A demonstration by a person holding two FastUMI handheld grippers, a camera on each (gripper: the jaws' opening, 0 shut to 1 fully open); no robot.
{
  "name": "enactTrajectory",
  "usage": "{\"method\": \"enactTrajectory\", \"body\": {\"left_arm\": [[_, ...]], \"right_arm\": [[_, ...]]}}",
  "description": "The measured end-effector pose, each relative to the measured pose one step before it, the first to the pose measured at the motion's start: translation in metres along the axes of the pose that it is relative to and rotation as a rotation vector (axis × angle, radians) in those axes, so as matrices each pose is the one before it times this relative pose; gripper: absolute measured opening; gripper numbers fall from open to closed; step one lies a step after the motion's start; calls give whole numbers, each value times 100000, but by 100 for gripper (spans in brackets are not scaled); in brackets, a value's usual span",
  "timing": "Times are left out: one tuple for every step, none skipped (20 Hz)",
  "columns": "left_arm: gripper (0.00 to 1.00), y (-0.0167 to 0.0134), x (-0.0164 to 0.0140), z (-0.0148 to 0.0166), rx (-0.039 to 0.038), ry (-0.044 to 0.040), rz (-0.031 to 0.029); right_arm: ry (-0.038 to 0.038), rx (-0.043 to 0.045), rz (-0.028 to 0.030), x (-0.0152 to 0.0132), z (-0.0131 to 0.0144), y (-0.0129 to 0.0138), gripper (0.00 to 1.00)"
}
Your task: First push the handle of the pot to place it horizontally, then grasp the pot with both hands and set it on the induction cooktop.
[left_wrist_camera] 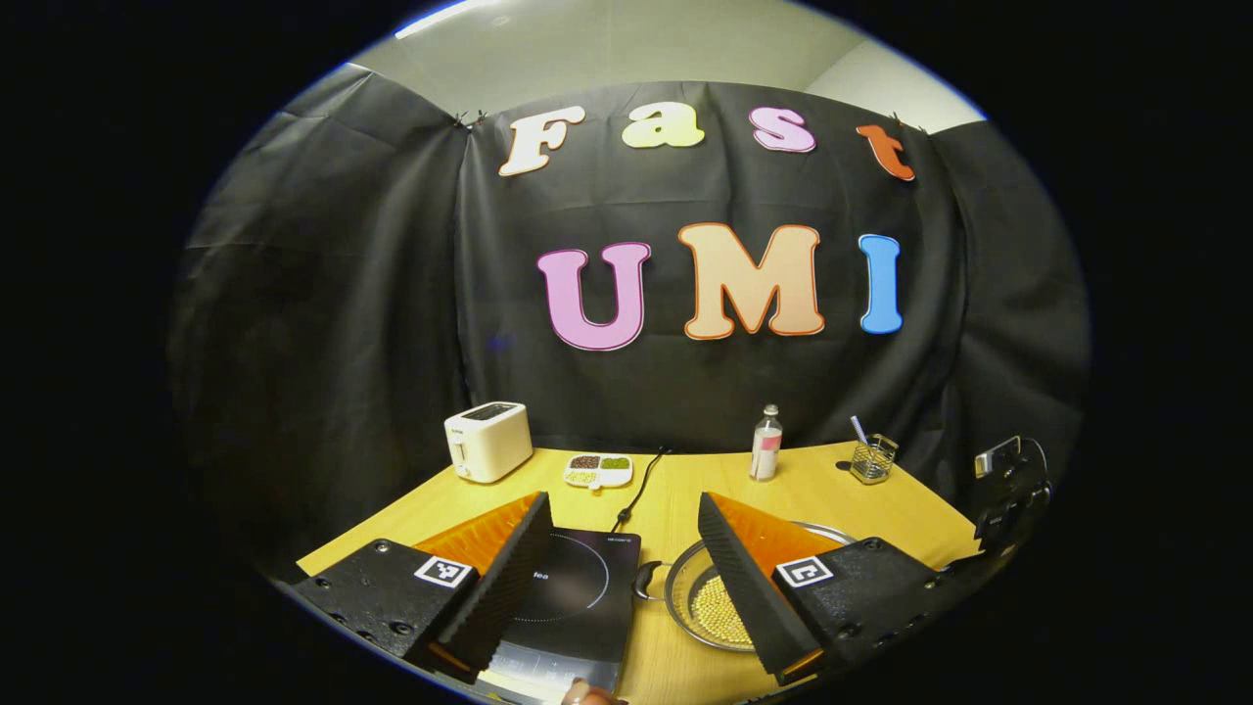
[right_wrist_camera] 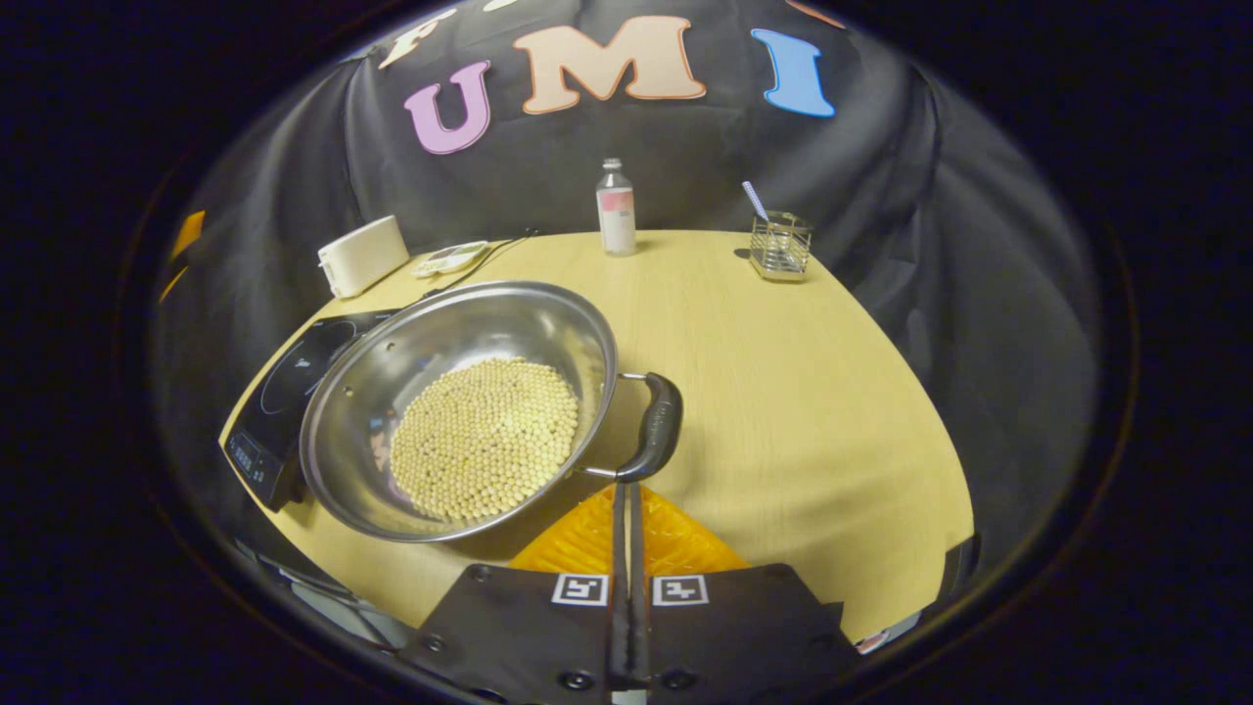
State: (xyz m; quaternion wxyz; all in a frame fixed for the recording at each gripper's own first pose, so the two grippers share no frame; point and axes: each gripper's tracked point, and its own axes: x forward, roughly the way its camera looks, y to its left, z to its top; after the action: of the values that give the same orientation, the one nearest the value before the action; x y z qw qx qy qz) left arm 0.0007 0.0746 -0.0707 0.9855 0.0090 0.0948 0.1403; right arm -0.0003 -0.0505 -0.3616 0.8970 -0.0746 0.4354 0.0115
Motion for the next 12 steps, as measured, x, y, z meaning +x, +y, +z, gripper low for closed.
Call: {"method": "enactTrajectory", "body": {"left_arm": [[97,158,-165,-58,-145,158,733],[95,198,-113,-98,-293,232,772],[95,211,-132,-31,-349,194,747],[95,156,-44,-58,-494,137,651],[97,112,-42,-118,-451,395,495],[95,87,-125,-145,-217,250,522],[95,121,-87,2,7,178,521],[97,64,-65,-19,63,-24,402],[97,-21,-69,9,25,11,337],[97,49,-65,-70,6,97,284],[97,-9,-108,-18,42,133,229],[97,-23,-63,-8,121,104,217]], "right_arm": [[-104,-478,98,264,302,-55,3],[-462,-488,104,369,413,-55,3],[-248,-684,-175,276,300,-132,3],[-235,-465,31,202,184,-119,3],[-83,-222,68,203,220,-109,3],[-434,-282,30,80,255,-147,3],[-391,-320,58,97,273,-127,3],[-209,-231,143,167,126,-109,3],[-82,-221,57,197,163,-62,4],[-152,-224,57,226,13,-56,4],[-121,-158,61,79,90,-115,4],[30,24,55,220,86,-44,3]]}}
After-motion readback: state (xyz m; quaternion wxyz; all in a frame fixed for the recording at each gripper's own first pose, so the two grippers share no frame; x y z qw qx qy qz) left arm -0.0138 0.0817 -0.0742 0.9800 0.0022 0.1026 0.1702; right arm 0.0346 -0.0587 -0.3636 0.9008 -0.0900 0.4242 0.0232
